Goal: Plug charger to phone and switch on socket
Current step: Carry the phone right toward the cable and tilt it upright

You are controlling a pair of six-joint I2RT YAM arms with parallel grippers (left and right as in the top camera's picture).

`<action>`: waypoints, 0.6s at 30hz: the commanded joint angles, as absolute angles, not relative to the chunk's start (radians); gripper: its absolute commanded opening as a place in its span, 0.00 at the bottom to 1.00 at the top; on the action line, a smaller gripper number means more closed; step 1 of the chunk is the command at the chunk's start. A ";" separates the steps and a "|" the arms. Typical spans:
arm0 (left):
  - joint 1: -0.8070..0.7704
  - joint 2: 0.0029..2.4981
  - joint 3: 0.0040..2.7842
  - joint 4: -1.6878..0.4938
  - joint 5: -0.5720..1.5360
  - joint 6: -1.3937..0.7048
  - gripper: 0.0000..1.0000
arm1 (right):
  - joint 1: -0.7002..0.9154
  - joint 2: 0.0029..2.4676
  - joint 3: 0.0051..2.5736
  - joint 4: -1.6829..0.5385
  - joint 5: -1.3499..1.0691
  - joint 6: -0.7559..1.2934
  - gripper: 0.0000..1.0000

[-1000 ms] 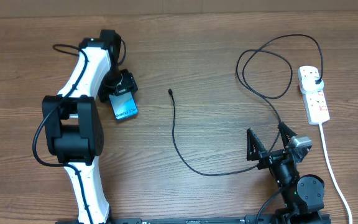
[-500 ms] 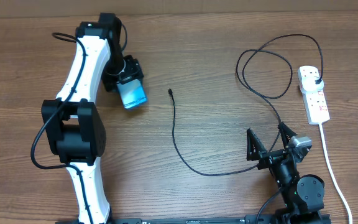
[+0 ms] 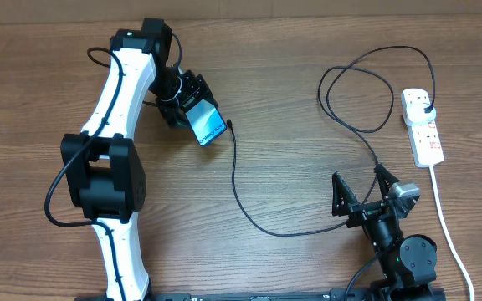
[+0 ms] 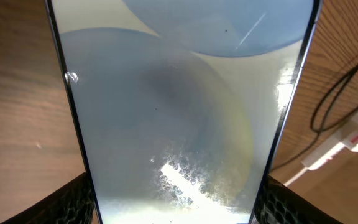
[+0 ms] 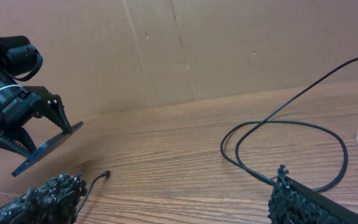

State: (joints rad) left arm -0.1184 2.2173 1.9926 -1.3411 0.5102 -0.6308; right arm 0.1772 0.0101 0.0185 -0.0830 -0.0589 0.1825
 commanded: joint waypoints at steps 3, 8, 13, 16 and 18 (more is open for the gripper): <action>-0.125 2.216 2.026 -1.381 0.635 -0.727 0.69 | 0.173 0.003 0.008 -0.080 -0.046 0.181 1.00; -0.125 2.216 2.026 -1.386 0.762 -0.779 0.64 | 0.173 0.003 0.008 -0.080 -0.046 0.181 1.00; -0.125 2.216 2.026 -1.391 0.827 -0.787 0.64 | 0.173 0.003 0.008 -0.080 -0.046 0.181 1.00; -0.125 2.216 2.026 -1.394 0.915 -0.786 0.65 | 0.173 0.003 0.008 -0.080 -0.047 0.181 1.00; -0.125 2.216 2.026 -1.400 0.968 -0.786 0.65 | 0.173 0.003 0.008 -0.080 -0.046 0.181 1.00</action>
